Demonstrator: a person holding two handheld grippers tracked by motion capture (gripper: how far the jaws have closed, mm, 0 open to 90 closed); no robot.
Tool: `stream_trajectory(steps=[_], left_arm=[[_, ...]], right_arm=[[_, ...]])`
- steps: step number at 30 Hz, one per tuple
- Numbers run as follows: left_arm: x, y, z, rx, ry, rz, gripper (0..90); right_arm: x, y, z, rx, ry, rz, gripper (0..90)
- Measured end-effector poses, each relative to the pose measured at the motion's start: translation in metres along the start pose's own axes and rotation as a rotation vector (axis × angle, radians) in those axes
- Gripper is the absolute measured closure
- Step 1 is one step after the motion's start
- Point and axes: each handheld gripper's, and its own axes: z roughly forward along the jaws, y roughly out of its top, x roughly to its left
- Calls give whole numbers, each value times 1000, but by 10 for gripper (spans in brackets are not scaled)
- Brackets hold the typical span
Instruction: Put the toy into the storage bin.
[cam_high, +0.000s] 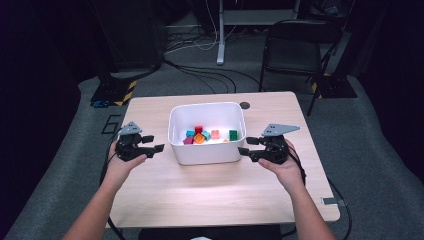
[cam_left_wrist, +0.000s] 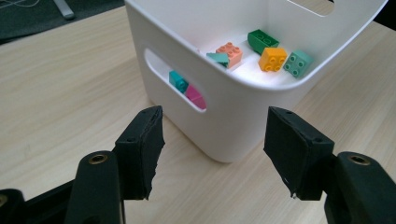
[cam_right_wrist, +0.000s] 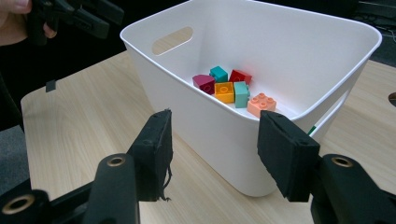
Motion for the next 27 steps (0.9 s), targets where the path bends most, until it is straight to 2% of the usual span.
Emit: stream_trajectory(steps=[9, 15, 22, 27], left_arm=[[11, -41, -2, -30, 49, -56, 353], [15, -63, -2, -34, 80, -82, 346], [18, -77, 3, -33, 96, -111, 346], [20, -85, 10, -16, 98, -127, 346]], right_arm=[[2, -4, 10, 38, -13, -9, 445], [0, -13, 10, 67, -41, -6, 442], [-4, -38, 7, 124, -107, -8, 436], [-10, -57, 5, 125, -150, 15, 429]])
